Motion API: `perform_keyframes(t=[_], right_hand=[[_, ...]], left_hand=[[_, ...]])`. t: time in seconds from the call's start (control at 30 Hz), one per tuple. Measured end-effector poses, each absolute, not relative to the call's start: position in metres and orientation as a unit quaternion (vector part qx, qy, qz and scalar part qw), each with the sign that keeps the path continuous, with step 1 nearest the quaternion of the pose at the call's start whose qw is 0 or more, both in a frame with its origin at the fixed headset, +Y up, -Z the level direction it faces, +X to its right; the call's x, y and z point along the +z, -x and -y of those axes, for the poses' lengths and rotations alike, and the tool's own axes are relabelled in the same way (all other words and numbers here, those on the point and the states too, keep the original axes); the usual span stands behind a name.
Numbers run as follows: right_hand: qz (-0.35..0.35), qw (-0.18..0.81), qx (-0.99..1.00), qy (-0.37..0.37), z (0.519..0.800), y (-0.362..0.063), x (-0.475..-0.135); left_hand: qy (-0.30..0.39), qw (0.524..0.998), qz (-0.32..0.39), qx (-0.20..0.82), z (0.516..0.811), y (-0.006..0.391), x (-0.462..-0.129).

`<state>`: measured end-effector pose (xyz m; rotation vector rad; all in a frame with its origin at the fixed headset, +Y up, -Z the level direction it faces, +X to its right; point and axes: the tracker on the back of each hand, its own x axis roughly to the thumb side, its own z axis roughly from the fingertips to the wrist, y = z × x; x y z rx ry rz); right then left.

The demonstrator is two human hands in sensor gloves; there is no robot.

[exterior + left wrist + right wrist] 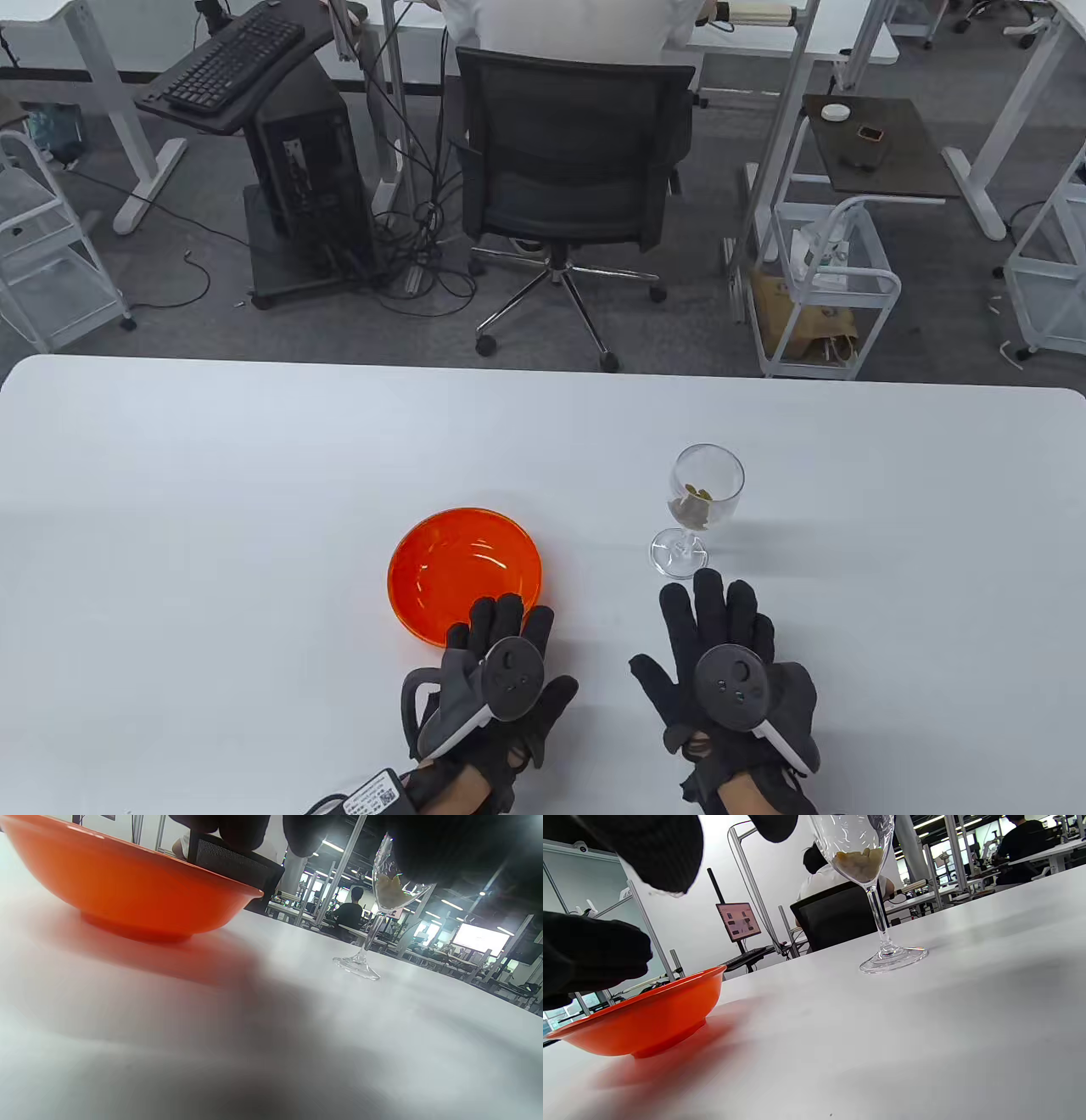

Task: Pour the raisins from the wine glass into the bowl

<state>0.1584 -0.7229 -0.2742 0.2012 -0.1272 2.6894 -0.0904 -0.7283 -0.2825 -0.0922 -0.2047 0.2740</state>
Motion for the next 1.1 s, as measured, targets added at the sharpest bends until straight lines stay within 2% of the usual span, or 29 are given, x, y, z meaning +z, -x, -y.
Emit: perform_keyframes(t=[0.8,1.1], right_hand=[[0.022,0.199,0.978,-0.052,0.732,-0.161,-0.283],[0.017,0.188,0.981,-0.045,0.733,-0.162,-0.283]], left_hand=[[0.036,0.979,0.098,0.178,0.724,0.096,-0.286],[0.054,0.977,0.099,0.182,0.728,0.097,-0.288]])
